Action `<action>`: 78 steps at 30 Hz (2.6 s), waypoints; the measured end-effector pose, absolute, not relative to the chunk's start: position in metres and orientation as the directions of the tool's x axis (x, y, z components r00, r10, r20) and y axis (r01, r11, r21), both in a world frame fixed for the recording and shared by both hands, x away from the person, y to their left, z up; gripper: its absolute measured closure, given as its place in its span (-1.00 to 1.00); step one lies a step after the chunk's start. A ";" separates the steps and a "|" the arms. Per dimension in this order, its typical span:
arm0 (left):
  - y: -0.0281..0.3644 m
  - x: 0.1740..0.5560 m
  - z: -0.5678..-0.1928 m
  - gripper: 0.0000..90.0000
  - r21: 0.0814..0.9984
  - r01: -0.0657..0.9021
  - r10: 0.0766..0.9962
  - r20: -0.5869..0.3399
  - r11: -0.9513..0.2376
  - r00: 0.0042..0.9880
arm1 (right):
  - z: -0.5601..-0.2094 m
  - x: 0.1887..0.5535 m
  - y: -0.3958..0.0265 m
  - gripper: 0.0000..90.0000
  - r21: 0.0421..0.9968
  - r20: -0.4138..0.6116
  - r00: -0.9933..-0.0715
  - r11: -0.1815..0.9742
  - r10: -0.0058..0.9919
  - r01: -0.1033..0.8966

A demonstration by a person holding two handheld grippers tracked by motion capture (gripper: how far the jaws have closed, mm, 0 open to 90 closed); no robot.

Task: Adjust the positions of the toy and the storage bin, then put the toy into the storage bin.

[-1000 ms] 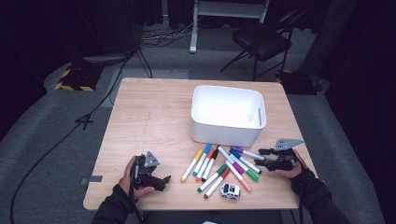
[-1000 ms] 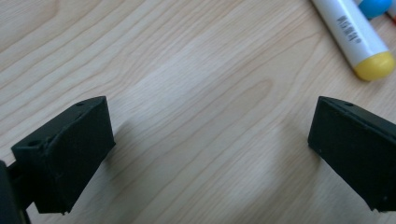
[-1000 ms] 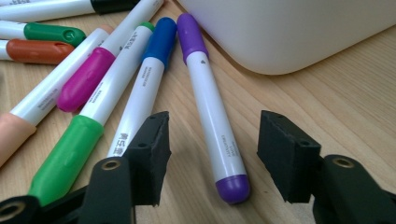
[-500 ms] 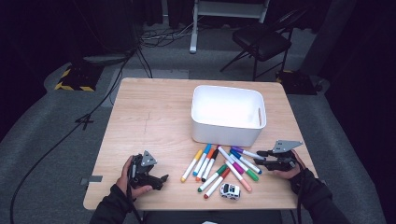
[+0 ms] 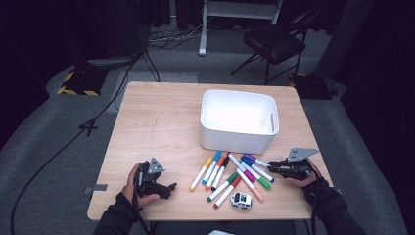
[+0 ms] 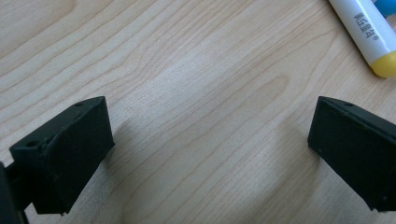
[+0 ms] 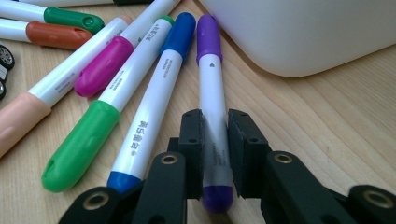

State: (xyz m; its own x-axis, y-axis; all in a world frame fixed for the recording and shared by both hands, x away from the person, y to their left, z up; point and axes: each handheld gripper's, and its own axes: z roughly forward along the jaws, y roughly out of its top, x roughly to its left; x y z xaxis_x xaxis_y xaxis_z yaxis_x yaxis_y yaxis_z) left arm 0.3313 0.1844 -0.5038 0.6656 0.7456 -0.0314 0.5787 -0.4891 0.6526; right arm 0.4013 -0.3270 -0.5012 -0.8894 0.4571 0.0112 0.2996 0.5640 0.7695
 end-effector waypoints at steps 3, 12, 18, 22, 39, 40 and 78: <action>0.185 0.332 -0.503 -1.00 0.656 0.570 0.745 -0.018 -0.494 0.667 | -0.501 0.400 -0.328 0.70 0.772 0.008 -0.890 0.563 0.456 0.295; 0.185 0.332 -0.503 -1.00 0.654 0.572 0.746 -0.017 -0.495 0.666 | -0.501 0.396 -0.330 0.70 0.774 -0.002 -0.893 0.566 0.451 0.284; 0.185 0.332 -0.503 -1.00 0.655 0.570 0.744 -0.017 -0.496 0.667 | -0.496 0.393 -0.337 0.70 0.789 -0.011 -0.893 0.552 0.451 0.269; 0.185 0.333 -0.503 -1.00 0.654 0.570 0.744 -0.017 -0.497 0.668 | -0.493 0.392 -0.341 0.70 0.799 -0.018 -0.890 0.542 0.455 0.260; 0.183 0.334 -0.504 -1.00 0.656 0.572 0.744 -0.023 -0.493 0.668 | -0.469 0.378 -0.361 0.70 0.861 -0.052 -0.892 0.472 0.450 0.188; 0.183 0.334 -0.504 -1.00 0.656 0.572 0.744 -0.023 -0.493 0.668 | -0.469 0.378 -0.361 0.70 0.861 -0.052 -0.892 0.472 0.450 0.188; 0.183 0.333 -0.504 -1.00 0.649 0.583 0.748 -0.033 -0.488 0.663 | -0.366 0.380 -0.329 0.70 0.915 -0.182 -0.939 0.399 0.293 -0.053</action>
State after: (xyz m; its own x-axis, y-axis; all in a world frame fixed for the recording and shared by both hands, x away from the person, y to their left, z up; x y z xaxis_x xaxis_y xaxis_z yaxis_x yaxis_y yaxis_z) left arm 0.3328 0.1832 -0.5038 0.6630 0.7479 -0.0332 0.5830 -0.4881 0.6495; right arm 0.3803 -0.3287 -0.3664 -0.9385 0.2932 -0.1821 -0.0529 0.3991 0.9154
